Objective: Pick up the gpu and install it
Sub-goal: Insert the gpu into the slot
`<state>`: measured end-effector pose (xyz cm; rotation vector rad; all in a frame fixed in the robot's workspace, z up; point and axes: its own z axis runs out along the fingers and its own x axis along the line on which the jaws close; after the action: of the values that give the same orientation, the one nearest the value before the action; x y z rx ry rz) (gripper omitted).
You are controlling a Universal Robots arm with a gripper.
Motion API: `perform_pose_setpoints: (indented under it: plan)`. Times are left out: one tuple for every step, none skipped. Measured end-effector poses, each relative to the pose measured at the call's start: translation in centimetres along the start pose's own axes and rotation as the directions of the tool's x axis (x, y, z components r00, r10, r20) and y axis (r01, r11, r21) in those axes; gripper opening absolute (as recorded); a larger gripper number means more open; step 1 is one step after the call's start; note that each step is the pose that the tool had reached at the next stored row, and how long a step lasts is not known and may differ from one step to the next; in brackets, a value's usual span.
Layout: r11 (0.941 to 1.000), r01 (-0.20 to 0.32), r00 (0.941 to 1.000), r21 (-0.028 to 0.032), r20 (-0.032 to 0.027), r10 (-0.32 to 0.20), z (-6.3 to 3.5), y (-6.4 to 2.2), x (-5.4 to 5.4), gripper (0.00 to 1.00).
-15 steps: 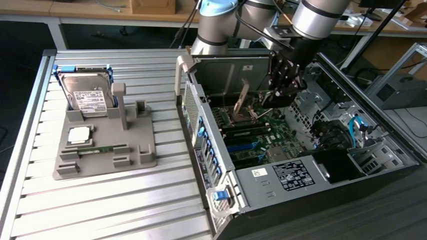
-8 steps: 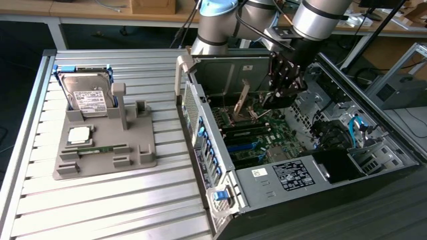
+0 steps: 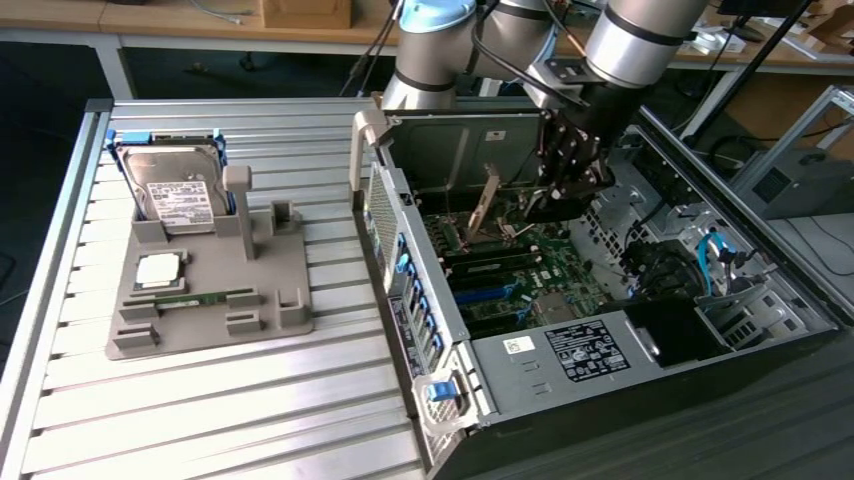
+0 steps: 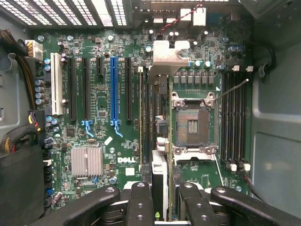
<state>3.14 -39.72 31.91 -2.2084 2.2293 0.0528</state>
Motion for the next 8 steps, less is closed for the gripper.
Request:
perform_pose_setpoints:
  plan:
    - [1.0, 0.0, 1.0, 0.0, 0.0, 0.0, 0.02, 0.0, 0.01, 0.27]
    - [1.0, 0.0, 1.0, 0.0, 0.0, 0.0, 0.04, 0.0, 0.01, 0.27]
    - [1.0, 0.0, 1.0, 0.0, 0.0, 0.0, 0.06, -0.01, 0.02, 0.27]
    - [1.0, 0.0, 1.0, 0.0, 0.0, 0.0, 0.07, -0.01, 0.02, 0.27]
    - [1.0, 0.0, 1.0, 0.0, 0.0, 0.0, 0.08, 0.0, 0.02, 0.27]
    - [1.0, 0.0, 1.0, 0.0, 0.0, 0.0, 0.1, 0.0, 0.03, 0.27]
    - [1.0, 0.0, 1.0, 0.0, 0.0, 0.0, 0.12, 0.0, 0.03, 0.27]
    - [1.0, 0.0, 1.0, 0.0, 0.0, 0.0, 0.13, 0.0, 0.03, 0.27]
